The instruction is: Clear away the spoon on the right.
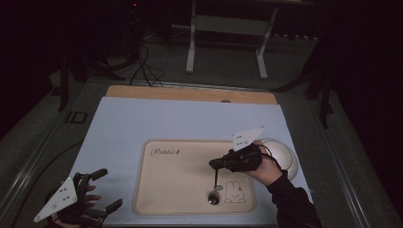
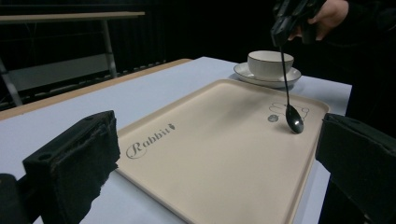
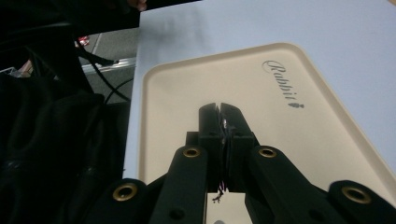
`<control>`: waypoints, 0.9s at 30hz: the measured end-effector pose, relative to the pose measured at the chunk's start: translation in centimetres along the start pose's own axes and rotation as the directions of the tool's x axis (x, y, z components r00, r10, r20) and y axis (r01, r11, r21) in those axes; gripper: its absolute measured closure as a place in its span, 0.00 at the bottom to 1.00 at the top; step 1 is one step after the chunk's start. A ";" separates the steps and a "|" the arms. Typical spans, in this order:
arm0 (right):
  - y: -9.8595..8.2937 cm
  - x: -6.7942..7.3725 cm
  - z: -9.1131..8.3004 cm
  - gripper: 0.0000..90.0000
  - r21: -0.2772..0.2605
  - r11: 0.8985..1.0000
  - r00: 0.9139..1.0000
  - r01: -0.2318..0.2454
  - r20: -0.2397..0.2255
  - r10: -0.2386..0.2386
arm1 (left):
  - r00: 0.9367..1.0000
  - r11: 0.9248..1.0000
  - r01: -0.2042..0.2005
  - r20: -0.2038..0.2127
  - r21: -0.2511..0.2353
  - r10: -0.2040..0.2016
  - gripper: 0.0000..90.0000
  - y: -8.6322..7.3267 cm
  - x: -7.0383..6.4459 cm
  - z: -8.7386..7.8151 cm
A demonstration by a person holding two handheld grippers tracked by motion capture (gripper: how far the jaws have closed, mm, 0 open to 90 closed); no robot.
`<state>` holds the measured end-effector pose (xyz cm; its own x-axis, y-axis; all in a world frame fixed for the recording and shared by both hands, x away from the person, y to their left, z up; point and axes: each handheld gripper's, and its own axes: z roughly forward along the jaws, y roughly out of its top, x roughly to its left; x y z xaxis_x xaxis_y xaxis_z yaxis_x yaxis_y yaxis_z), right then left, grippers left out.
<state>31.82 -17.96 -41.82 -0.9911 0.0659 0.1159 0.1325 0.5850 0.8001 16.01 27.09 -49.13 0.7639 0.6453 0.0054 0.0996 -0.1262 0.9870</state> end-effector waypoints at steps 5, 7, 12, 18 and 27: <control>-0.5 -1.0 0.4 0.94 -0.018 0.999 0.999 -0.036 0.021 0.036 | 1.000 1.000 0.003 0.003 0.004 -0.003 0.00 0.0 0.1 0.0; -0.7 -1.3 0.6 0.92 -0.019 0.999 0.998 -0.044 0.035 0.045 | 1.000 1.000 0.006 0.003 0.000 -0.006 0.00 0.0 0.1 0.0; -1.1 -2.1 0.8 0.91 -0.028 0.998 0.996 -0.061 0.057 0.063 | 1.000 1.000 0.008 0.002 0.002 -0.008 0.00 -0.1 0.1 0.0; -1.4 -2.9 1.2 0.90 -0.036 0.997 0.994 -0.069 0.076 0.072 | 1.000 1.000 0.007 0.003 0.002 -0.007 0.00 -0.1 0.1 0.0; -1.9 -3.7 2.0 0.89 -0.049 0.995 0.992 -0.091 0.081 0.094 | 1.000 1.000 0.007 0.005 0.005 -0.008 0.00 -0.1 0.1 0.0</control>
<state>35.25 -17.68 -44.91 -0.9721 0.1859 0.1429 0.2223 0.5364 0.8142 16.12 27.15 -49.20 0.7664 0.6424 -0.0028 0.1082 -0.1248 0.9863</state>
